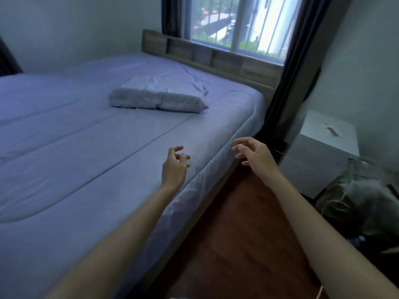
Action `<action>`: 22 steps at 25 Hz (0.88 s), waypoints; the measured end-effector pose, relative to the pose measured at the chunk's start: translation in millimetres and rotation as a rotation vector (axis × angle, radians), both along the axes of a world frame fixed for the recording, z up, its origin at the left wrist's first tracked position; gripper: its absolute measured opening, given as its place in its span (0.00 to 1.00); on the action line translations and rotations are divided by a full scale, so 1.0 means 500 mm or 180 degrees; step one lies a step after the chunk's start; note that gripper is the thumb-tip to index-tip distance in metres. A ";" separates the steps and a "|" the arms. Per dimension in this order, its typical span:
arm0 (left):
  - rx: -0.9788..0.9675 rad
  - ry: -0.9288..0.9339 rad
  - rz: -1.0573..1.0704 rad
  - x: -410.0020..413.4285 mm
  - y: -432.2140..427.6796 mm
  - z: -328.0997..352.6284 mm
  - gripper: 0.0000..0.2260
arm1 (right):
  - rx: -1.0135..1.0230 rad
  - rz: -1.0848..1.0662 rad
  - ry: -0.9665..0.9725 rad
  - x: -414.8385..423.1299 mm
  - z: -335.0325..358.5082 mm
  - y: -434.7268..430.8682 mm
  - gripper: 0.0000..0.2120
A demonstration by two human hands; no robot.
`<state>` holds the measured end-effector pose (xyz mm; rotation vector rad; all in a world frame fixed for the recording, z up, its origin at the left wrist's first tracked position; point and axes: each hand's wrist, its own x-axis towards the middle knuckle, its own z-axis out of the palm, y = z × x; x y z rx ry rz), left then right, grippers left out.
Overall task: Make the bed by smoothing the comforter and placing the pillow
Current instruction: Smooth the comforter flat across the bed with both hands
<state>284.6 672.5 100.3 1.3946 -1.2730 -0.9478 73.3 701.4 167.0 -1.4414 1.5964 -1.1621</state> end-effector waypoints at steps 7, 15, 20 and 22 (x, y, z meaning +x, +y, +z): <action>0.0138 -0.0747 0.0733 0.014 -0.176 -0.124 0.12 | 0.0321 0.0700 -0.0308 0.029 -0.095 -0.251 0.09; 0.1209 -0.1961 0.1065 0.177 -0.341 -0.404 0.24 | 0.1063 0.1410 0.0030 0.116 -0.281 -0.579 0.11; 0.2173 -0.2920 0.1234 0.314 -0.262 -0.506 0.28 | 0.1243 0.1792 0.0073 0.241 -0.362 -0.692 0.11; 0.2840 -0.2862 0.1827 0.346 -0.206 -0.516 0.27 | 0.1292 0.2139 0.0067 0.312 -0.396 -0.693 0.10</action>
